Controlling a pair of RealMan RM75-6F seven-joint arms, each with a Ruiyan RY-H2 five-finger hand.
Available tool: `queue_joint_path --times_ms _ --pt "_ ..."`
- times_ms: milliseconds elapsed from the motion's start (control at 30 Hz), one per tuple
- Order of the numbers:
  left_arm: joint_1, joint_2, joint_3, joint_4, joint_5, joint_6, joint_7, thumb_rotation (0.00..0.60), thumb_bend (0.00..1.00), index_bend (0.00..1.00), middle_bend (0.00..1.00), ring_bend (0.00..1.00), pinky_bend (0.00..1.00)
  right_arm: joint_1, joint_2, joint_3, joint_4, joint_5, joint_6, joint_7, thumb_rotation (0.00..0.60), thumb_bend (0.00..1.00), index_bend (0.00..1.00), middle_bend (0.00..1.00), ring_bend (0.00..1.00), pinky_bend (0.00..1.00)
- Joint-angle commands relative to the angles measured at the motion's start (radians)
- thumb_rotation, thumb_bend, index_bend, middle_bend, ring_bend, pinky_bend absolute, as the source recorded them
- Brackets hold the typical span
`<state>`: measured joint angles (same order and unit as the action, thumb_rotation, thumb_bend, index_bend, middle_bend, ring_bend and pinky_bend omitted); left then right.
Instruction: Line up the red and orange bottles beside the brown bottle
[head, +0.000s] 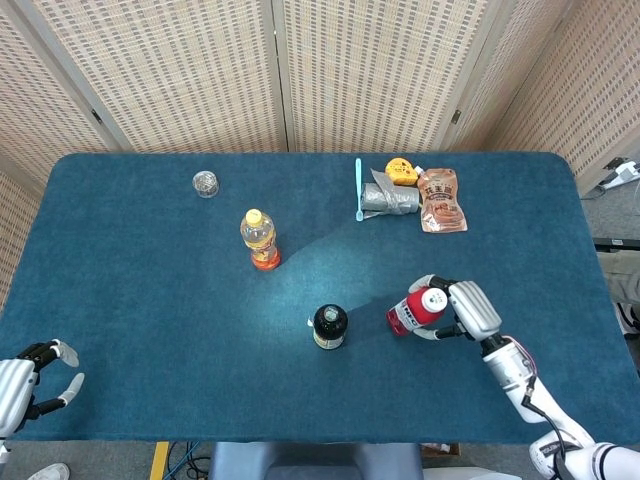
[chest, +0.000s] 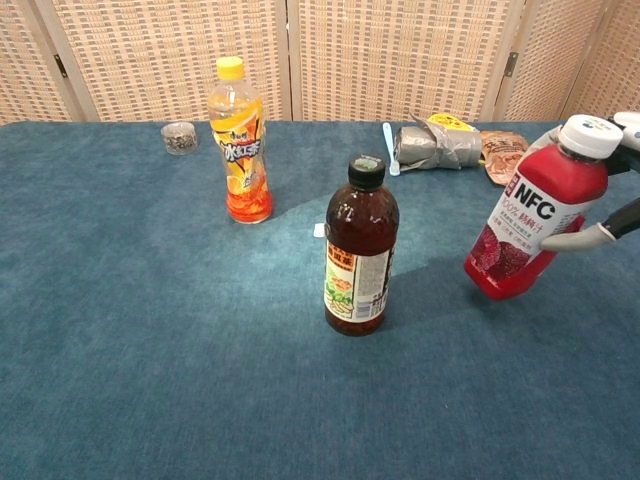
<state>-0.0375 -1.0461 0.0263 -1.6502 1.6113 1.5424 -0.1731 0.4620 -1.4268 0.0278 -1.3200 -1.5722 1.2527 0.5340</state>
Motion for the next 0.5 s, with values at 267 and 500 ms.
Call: queue_joint_path --times_ms 267,500 --pt "0.001 0.000 0.001 -0.001 0.001 0.001 0.001 0.600 0.30 0.53 0.45 0.41 0.63 -0.017 -0.013 -0.015 0.025 -0.003 -0.002 0.018 0.600 0.04 0.50 0.53 0.51 0.56" --pt "0.001 0.000 0.001 -0.001 0.000 0.001 0.001 0.600 0.30 0.53 0.45 0.41 0.63 -0.018 -0.028 -0.020 0.045 -0.003 -0.016 0.026 0.600 0.04 0.50 0.53 0.51 0.56"
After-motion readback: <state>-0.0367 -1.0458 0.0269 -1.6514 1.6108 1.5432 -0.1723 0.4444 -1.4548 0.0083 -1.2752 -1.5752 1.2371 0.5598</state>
